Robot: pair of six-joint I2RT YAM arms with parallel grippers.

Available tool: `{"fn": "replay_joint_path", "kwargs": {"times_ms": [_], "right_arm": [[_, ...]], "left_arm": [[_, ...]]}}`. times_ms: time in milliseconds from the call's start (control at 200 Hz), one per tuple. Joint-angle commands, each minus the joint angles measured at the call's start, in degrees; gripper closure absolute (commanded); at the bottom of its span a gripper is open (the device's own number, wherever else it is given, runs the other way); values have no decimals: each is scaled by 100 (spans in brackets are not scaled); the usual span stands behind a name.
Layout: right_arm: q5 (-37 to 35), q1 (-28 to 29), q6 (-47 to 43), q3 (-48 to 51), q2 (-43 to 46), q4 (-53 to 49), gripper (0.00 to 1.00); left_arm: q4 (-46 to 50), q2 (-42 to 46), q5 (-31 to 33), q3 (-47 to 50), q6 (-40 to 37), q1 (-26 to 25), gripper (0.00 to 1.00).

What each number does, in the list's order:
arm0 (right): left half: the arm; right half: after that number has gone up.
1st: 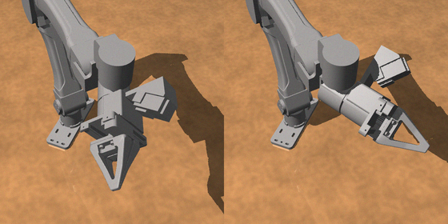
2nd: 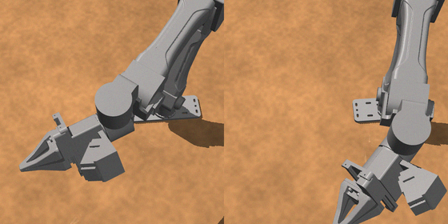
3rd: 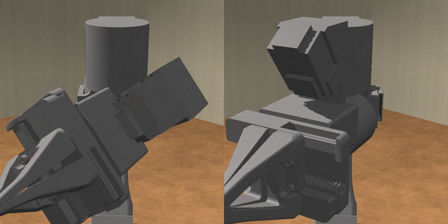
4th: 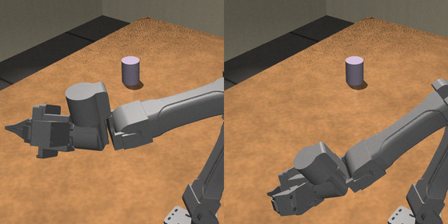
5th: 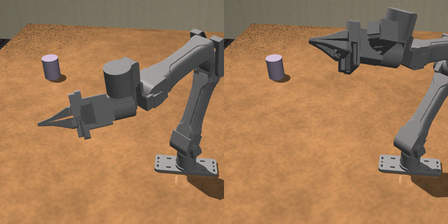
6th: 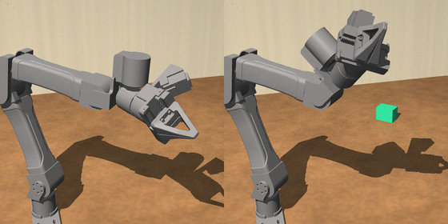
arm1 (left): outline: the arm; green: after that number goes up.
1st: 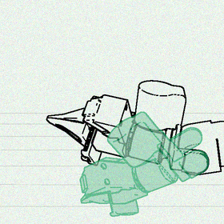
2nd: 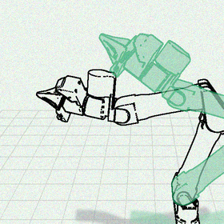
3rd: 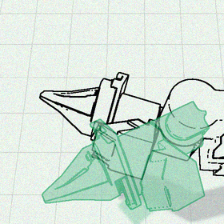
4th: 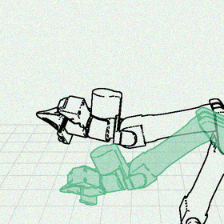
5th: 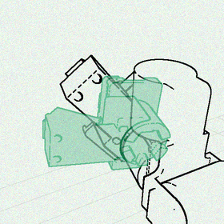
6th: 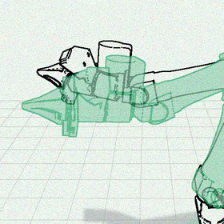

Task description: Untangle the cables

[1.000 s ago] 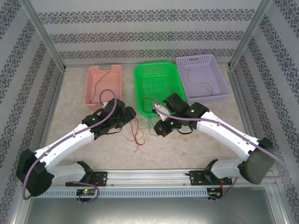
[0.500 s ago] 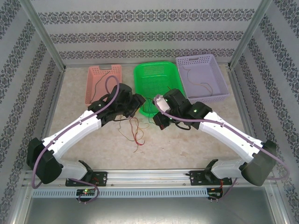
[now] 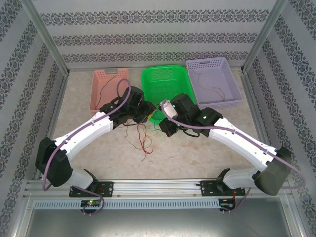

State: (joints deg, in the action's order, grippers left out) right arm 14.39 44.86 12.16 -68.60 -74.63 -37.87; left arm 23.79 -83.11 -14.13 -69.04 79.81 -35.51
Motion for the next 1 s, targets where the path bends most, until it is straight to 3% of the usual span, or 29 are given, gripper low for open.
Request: {"fn": "replay_joint_path", "kwargs": {"times_ms": [0,245,340,420,605,919,994], "right_arm": [[104,-20,100,-73,-25,171,100],[142,-31,154,-23,-25,183,100],[169,-74,186,8,-25,174,100],[193,-157,255,91,5,237,100],[549,-440,457,268,54,547,100],[689,-505,633,347,67,710,100],[580,-526,662,356,104,706,100]], "left_arm": [[-278,-7,-243,-14,38,39,71],[-343,-71,-130,-58,54,44,76],[-339,88,56,-49,1,39,59],[-312,187,54,-83,-75,39,57],[-298,172,-593,71,-150,33,63],[-480,25,-785,164,-159,21,66],[-432,16,-748,183,-168,26,76]]}}
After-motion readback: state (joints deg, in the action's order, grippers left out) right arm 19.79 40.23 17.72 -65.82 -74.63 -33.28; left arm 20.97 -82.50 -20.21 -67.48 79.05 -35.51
